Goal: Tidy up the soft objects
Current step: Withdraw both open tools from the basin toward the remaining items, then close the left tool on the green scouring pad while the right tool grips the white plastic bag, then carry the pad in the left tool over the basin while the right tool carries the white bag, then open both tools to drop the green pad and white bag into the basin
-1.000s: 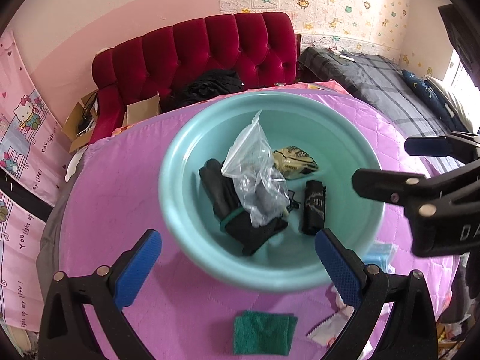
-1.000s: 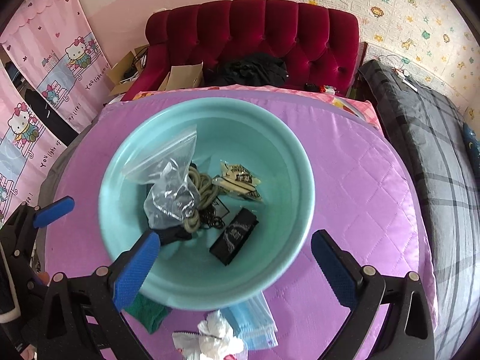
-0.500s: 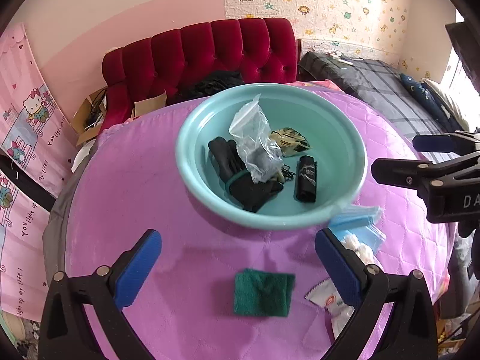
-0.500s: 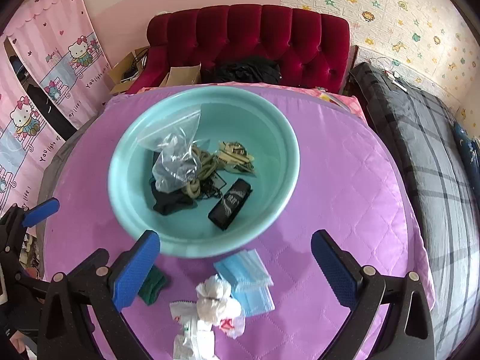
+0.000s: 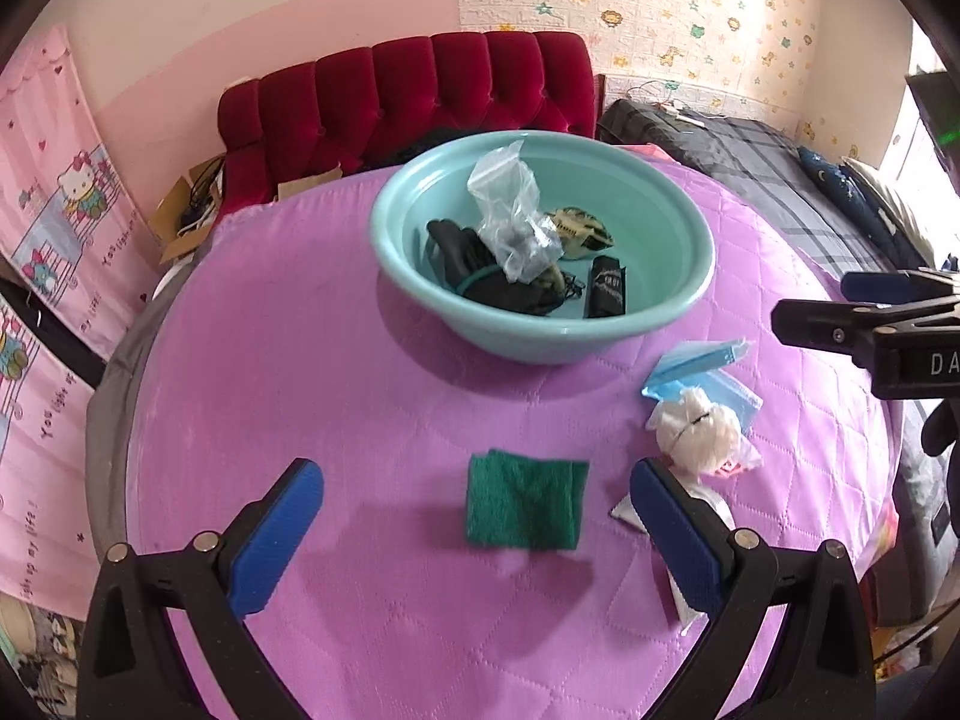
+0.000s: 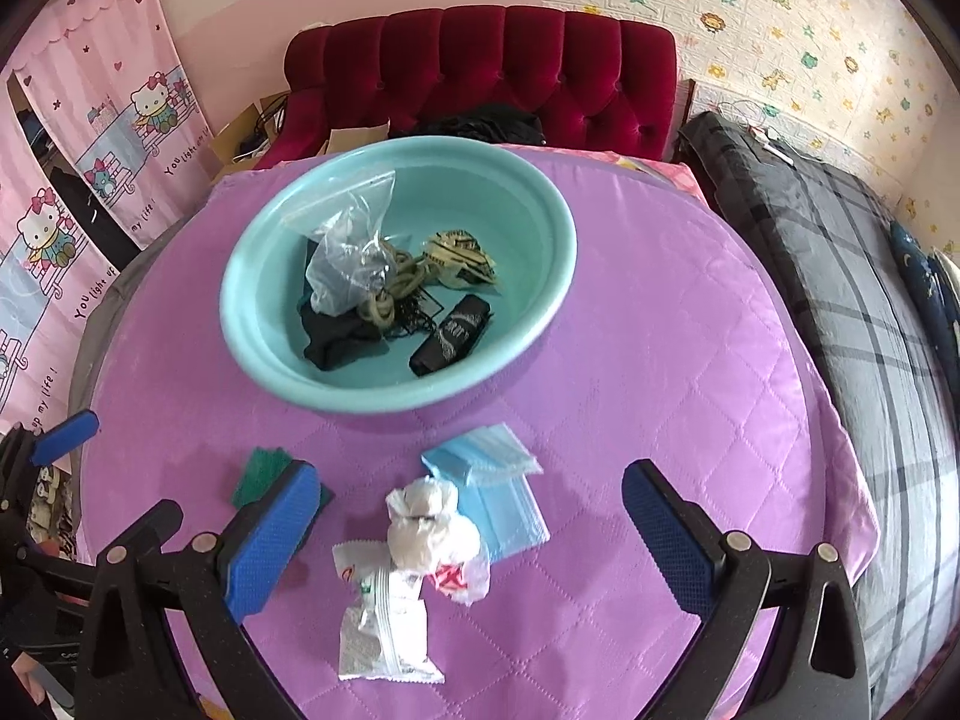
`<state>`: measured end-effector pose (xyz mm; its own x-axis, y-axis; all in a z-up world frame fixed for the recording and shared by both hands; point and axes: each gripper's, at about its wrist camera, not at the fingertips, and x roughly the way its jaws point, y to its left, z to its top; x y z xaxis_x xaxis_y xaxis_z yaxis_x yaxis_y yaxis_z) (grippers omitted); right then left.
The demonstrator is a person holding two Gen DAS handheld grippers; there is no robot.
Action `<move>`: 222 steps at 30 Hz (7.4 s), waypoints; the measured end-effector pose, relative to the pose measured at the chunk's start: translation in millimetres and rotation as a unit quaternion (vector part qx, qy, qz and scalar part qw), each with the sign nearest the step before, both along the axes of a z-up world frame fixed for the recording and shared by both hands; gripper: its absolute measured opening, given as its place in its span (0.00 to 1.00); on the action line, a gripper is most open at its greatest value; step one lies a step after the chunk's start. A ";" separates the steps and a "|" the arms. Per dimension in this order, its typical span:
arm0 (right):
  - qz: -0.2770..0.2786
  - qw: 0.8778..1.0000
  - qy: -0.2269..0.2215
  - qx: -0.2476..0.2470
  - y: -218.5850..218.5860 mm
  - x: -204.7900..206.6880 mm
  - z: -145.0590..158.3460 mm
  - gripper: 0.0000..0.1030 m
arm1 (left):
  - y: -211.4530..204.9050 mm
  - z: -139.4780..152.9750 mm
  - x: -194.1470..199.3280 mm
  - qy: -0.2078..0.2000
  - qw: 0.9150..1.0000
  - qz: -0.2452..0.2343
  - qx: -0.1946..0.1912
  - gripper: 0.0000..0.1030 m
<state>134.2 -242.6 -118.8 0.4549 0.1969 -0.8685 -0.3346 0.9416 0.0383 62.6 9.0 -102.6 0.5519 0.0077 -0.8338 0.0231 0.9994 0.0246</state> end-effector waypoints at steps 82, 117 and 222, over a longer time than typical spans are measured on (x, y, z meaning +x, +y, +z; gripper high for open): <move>0.042 0.995 0.087 -0.007 18.2 -0.6 -106.1 0.29 | -22.8 -125.5 49.5 0.114 0.993 -0.016 -0.025 0.99; 0.051 0.996 0.069 -0.005 23.0 -21.6 -64.2 0.29 | -5.1 -40.7 -2.6 0.086 0.994 -0.035 -0.065 0.10; 0.023 0.998 0.037 0.035 64.5 180.3 -12.7 1.00 | -20.5 7.6 202.0 0.006 0.998 -0.053 -0.018 1.00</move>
